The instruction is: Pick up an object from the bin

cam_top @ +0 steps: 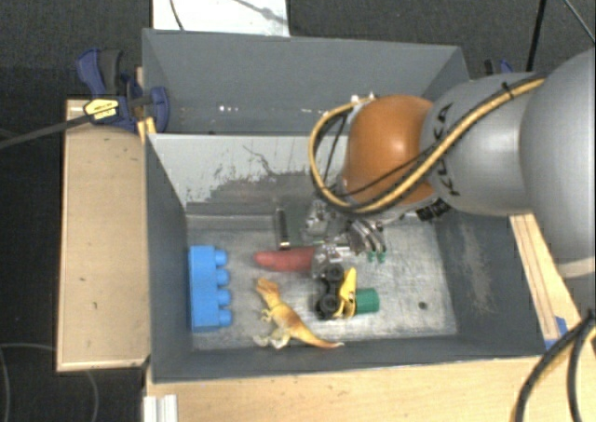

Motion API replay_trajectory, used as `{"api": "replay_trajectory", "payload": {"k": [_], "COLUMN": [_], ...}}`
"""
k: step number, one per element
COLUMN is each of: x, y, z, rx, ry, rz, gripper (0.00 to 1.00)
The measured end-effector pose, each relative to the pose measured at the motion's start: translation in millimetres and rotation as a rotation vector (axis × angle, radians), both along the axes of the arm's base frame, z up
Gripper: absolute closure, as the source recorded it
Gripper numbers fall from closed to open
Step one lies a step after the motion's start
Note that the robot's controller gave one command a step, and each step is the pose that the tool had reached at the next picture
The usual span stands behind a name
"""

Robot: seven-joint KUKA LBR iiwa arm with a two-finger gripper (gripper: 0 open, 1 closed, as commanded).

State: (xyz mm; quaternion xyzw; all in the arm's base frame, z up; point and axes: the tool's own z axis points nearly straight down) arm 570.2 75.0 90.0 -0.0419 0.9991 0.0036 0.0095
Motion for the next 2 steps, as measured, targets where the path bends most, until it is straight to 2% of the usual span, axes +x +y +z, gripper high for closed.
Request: {"api": "replay_trajectory", "payload": {"k": [1, 2], "x": [-11.2, -11.2], "y": [-23.3, -9.0], "z": [7.5, 60.8], "rx": [-0.001, -0.009], "ry": [0.004, 0.021], "rz": [0.041, 0.050], "gripper": [1.00, 1.00]}}
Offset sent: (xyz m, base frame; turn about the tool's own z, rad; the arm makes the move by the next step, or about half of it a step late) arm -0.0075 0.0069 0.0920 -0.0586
